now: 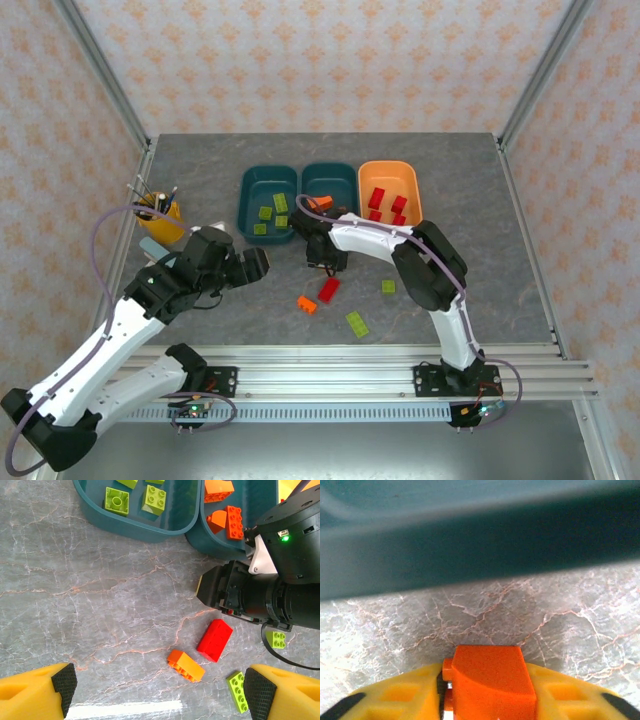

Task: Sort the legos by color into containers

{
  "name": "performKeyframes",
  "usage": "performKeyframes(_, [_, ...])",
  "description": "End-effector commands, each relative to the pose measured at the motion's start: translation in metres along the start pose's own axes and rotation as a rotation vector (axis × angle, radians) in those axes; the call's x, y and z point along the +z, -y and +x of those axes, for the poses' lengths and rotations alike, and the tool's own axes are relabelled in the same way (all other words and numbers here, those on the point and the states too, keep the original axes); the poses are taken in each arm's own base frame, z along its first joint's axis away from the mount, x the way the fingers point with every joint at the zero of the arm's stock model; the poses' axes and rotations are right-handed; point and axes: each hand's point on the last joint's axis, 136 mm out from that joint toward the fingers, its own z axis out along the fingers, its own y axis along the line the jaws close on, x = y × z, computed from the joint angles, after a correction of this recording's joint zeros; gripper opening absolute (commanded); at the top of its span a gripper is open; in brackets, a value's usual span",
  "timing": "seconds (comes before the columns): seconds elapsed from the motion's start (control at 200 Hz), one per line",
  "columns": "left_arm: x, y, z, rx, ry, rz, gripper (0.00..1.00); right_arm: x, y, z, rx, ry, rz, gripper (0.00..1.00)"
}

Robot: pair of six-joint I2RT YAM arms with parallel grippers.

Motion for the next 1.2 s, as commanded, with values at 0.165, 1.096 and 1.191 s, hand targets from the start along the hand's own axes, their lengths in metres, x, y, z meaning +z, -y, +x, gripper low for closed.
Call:
performKeyframes(0.165, [-0.002, -0.006, 0.001, -0.016, 0.009, -0.017, 0.89, -0.029, 0.006, -0.01, 0.001, 0.065, -0.004, 0.21])
performKeyframes(1.096, [0.1, 0.111, -0.14, -0.107, 0.028, 0.075, 0.91, -0.027, 0.002, -0.224, 0.08, 0.229, -0.089, 0.2])
performKeyframes(1.191, [0.106, 0.107, -0.134, -0.11, 0.016, 0.066, 0.91, -0.011, 0.003, -0.227, 0.102, 0.217, -0.085, 0.23])
